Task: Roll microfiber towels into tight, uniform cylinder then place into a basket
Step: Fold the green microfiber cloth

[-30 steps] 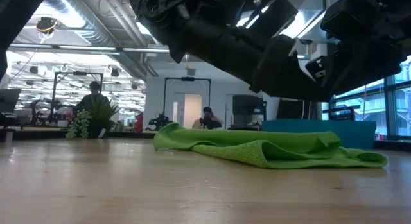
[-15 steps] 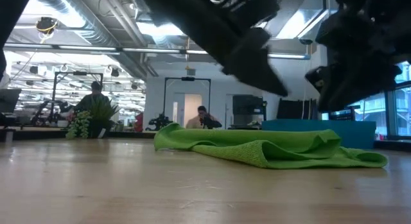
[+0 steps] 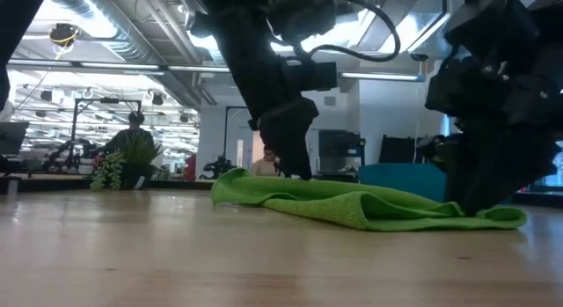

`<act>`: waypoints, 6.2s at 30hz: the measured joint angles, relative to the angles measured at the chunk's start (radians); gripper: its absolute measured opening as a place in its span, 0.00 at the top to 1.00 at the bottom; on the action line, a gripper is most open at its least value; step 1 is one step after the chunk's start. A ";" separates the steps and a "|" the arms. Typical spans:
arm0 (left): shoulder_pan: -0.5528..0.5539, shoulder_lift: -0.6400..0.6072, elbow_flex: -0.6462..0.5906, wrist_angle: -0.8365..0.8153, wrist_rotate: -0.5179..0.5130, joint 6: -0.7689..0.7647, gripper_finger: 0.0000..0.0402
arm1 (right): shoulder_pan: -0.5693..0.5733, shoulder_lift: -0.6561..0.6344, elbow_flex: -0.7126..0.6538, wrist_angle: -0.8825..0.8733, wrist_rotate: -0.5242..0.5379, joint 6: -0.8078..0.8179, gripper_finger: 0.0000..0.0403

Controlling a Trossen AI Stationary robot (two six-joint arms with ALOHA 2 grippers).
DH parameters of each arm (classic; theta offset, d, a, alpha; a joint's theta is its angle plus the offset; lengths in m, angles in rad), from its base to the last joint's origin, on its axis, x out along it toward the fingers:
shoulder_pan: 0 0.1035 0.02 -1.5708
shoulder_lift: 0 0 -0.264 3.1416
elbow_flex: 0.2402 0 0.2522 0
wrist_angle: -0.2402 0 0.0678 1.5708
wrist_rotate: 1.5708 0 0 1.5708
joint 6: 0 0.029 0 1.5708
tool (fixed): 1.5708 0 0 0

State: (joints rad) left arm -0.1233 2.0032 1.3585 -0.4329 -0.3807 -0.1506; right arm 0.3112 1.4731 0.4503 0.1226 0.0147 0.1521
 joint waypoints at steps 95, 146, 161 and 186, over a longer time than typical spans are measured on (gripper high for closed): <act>0.232 -0.360 -0.441 -0.053 0.199 -0.457 0.99 | -0.139 0.081 0.543 -0.310 0.017 -0.371 0.73; 0.305 -0.252 -0.260 0.412 0.282 -0.202 0.74 | -0.143 -0.011 0.542 -0.458 0.171 -0.311 0.73; 0.304 -0.252 -0.260 0.370 0.295 -0.132 0.73 | -0.144 -0.011 0.542 -0.460 0.175 -0.311 0.73; 0.307 -0.252 -0.260 0.373 0.266 -0.138 0.81 | -0.144 -0.011 0.542 -0.465 0.169 -0.313 0.73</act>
State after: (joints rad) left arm 0.1841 1.7508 1.0988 -0.0597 -0.1151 -0.2890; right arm 0.1673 1.4620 0.9928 -0.3428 0.1837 -0.1606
